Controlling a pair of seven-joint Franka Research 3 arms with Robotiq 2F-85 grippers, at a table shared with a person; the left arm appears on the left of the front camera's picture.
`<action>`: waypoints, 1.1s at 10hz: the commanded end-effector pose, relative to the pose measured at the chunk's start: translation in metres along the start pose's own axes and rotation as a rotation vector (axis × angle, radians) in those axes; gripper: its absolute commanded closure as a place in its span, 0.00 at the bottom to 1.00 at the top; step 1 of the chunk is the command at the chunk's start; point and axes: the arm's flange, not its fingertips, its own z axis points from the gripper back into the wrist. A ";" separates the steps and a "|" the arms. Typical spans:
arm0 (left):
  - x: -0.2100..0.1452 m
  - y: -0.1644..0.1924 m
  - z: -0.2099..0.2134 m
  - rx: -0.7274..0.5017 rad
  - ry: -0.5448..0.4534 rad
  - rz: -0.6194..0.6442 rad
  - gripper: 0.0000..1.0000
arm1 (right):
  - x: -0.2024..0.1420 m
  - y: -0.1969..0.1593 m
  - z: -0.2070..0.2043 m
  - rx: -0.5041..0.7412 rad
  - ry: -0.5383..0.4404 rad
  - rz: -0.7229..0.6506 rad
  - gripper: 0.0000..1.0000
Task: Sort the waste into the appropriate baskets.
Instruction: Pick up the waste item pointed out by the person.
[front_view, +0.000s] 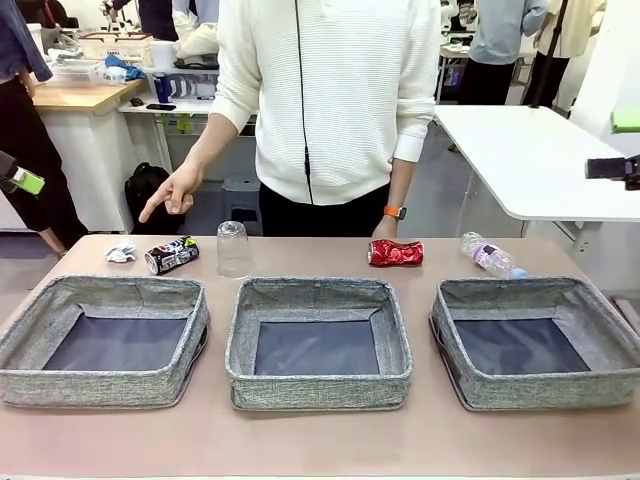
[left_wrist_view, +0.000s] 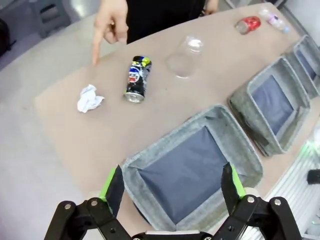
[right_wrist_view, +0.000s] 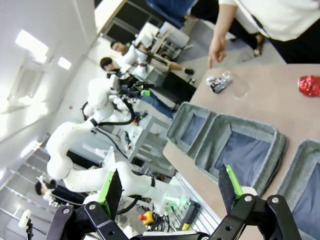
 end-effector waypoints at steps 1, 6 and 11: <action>0.033 0.002 -0.032 0.081 0.071 0.047 0.00 | 0.005 0.000 -0.001 0.019 -0.012 0.031 0.00; 0.054 0.041 -0.127 0.200 0.242 0.184 0.00 | 0.005 0.000 -0.001 0.019 -0.012 0.031 0.00; 0.049 0.082 -0.206 0.285 0.290 0.227 0.00 | 0.005 0.000 -0.001 0.019 -0.012 0.031 0.00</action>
